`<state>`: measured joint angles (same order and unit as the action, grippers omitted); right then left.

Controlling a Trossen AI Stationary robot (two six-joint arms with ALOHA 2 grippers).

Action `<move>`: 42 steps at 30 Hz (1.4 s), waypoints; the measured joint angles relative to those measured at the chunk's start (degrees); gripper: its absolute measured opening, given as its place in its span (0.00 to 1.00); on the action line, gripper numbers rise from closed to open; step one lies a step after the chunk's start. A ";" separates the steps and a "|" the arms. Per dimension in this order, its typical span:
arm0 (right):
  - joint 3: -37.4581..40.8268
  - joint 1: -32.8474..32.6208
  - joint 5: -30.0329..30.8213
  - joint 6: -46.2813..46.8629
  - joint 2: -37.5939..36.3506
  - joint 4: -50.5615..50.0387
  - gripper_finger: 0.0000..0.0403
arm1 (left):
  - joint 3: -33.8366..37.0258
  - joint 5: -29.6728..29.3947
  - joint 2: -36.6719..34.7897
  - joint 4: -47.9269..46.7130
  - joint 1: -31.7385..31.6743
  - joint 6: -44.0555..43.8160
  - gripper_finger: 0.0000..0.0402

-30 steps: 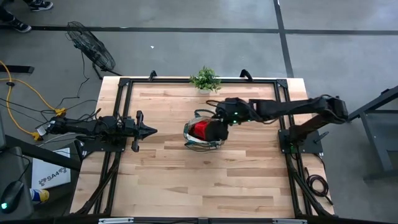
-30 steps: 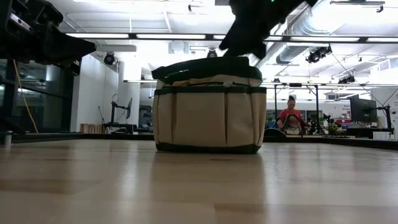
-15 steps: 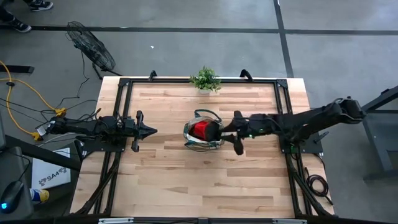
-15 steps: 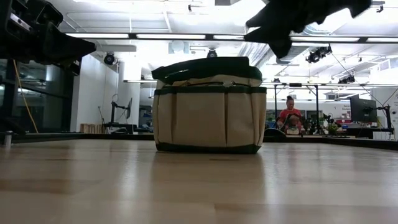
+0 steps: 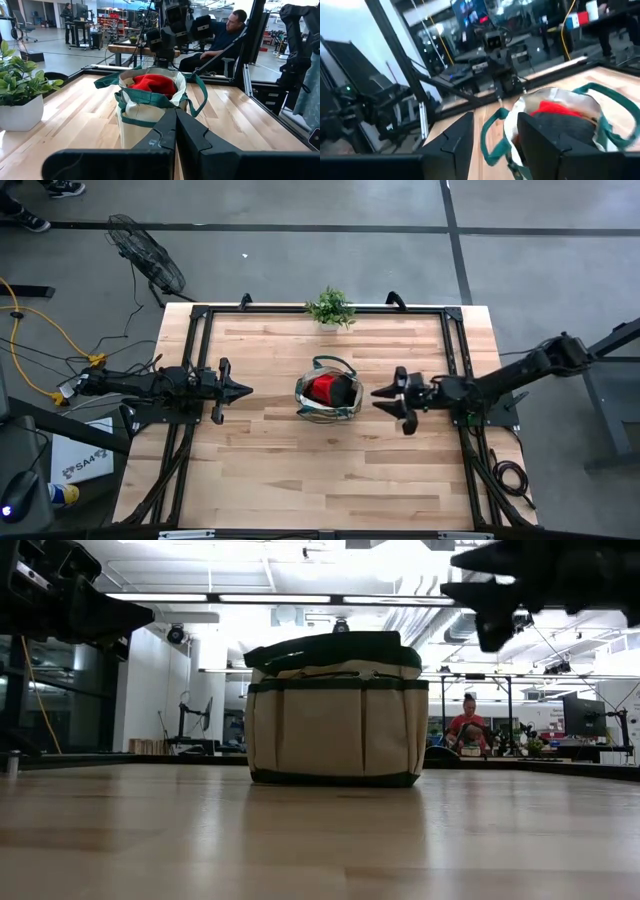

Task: Pick & Place Garden tools in Gardening bag
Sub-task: Return to Home Position

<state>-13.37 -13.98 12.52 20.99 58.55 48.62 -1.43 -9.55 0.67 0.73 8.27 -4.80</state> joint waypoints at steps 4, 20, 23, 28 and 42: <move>5.00 -0.02 0.21 -0.03 -1.70 5.65 0.36 | 0.00 0.01 0.00 0.00 -0.01 0.00 0.00; 12.90 0.25 8.59 1.32 -18.13 5.96 0.36 | 0.00 -0.03 0.00 0.00 -0.02 0.02 0.00; 12.89 0.25 10.10 0.74 -21.76 3.53 0.36 | 0.01 -0.03 0.00 0.01 0.00 0.02 0.00; 12.90 0.27 11.67 -2.25 -27.57 -0.84 0.36 | 0.00 -0.03 0.00 0.02 0.00 0.00 0.00; 12.92 6.70 13.27 1.74 -48.27 -27.82 0.36 | 0.00 -0.06 -0.01 0.02 0.00 0.00 0.00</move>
<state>-0.45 -7.29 25.79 22.73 10.28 20.80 -1.43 -9.61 0.66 0.75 8.27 -4.80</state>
